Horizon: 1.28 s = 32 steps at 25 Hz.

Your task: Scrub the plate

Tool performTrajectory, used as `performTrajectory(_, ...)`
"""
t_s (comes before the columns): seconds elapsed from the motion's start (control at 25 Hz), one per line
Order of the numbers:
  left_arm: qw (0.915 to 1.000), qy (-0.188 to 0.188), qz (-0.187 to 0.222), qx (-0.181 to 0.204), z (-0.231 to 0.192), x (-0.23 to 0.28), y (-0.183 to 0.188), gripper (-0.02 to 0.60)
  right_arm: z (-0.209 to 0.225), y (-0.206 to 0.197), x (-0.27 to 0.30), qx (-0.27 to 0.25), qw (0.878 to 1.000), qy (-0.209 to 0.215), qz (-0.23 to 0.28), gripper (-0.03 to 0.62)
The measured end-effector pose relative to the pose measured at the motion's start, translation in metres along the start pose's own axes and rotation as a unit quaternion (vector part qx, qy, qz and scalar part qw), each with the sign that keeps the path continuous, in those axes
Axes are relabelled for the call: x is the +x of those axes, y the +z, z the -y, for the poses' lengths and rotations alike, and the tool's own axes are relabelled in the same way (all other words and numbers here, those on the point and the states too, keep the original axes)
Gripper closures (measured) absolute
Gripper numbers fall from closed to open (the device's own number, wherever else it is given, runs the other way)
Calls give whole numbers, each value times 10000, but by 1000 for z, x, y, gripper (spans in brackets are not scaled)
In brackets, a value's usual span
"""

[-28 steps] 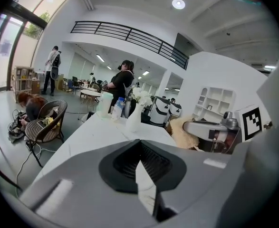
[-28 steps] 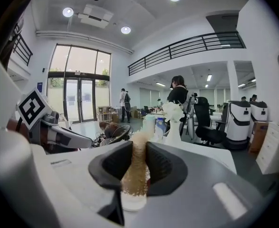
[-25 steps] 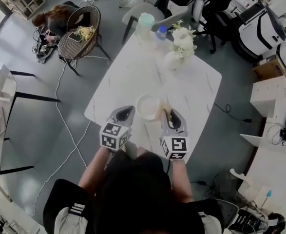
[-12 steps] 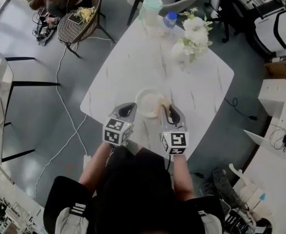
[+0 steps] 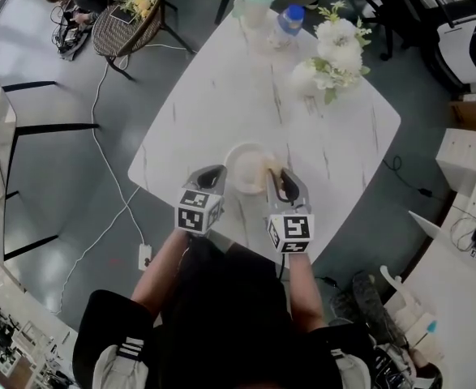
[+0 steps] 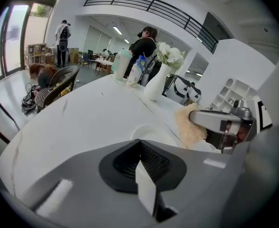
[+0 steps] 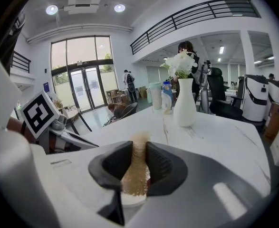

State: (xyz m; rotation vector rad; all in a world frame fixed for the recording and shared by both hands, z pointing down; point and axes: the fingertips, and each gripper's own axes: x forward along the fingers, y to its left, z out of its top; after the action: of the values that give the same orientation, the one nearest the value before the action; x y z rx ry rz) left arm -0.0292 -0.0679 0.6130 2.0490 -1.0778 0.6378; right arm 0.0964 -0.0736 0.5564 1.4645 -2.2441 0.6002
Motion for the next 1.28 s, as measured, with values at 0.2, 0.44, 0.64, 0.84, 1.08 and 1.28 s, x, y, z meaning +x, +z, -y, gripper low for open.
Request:
performTrajectory(0.2,9988,-93,-357,-310,-2,14,-11,454,5,-7,7,47,9999,39,-108,503)
performTrajectory(0.44,9971,24,-678,-334,-4,29,-25,449,12,-13,14,104,9997,60,-195,503)
performTrajectory(0.64,9963,4,-761,-394,-6,33,-30,462,13,-19,19,174,9995,87,-254,503)
performTrajectory(0.84,9961,4,-783,-396,-5,35,-32,503,14,-24,20,217,9993,113,-293,503)
performTrajectory(1.08,9959,69,-796,-414,-7,37,-34,529,13,-25,22,232,9991,166,-320,503)
performTrajectory(1.28,9964,124,-707,-445,-8,39,-30,558,6,-21,30,242,9988,301,-303,503)
